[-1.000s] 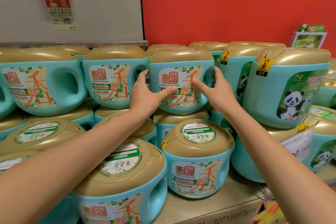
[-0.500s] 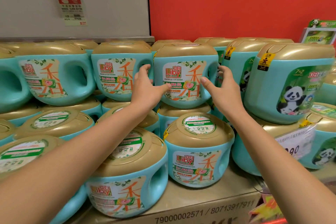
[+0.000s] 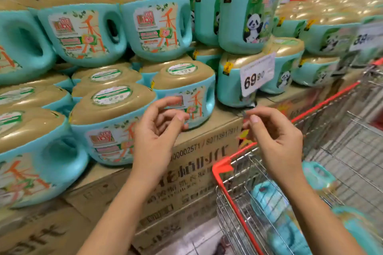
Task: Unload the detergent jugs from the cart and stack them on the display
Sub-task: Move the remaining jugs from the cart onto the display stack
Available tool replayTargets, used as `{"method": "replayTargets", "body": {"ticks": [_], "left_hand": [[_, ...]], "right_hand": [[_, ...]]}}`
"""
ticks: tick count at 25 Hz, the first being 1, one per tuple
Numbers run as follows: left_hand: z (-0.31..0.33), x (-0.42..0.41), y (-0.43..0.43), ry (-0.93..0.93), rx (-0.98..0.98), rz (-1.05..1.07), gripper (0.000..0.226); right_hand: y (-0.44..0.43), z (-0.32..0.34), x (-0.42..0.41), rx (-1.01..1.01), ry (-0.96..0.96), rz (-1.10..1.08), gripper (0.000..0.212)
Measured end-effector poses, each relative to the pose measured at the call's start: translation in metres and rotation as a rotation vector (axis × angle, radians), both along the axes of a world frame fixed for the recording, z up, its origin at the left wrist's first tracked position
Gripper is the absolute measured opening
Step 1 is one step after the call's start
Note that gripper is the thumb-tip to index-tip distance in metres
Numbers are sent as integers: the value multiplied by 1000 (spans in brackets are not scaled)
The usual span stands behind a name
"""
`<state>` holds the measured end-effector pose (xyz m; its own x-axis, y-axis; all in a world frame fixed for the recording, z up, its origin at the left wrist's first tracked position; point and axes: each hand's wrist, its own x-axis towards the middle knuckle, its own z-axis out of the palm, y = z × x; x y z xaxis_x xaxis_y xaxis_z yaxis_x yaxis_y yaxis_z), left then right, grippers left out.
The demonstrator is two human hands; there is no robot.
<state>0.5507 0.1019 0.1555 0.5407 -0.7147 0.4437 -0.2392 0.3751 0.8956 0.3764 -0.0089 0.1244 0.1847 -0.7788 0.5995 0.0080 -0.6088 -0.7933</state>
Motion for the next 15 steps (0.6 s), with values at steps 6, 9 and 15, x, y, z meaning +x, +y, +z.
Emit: {"method": "replayTargets", "body": {"ticks": [6,9,15], "left_hand": [[-107,-116,54,209,340,-210,28],[-142,-169,62,273,478,-267,23],[-171,-286,29,267,548,-259,23]], "right_hand": [[95,-102,-158,525,88,-189,30],[117,-127,-228,649,42,-279,26],[92,-143,-342,723,31,-257,23]]}}
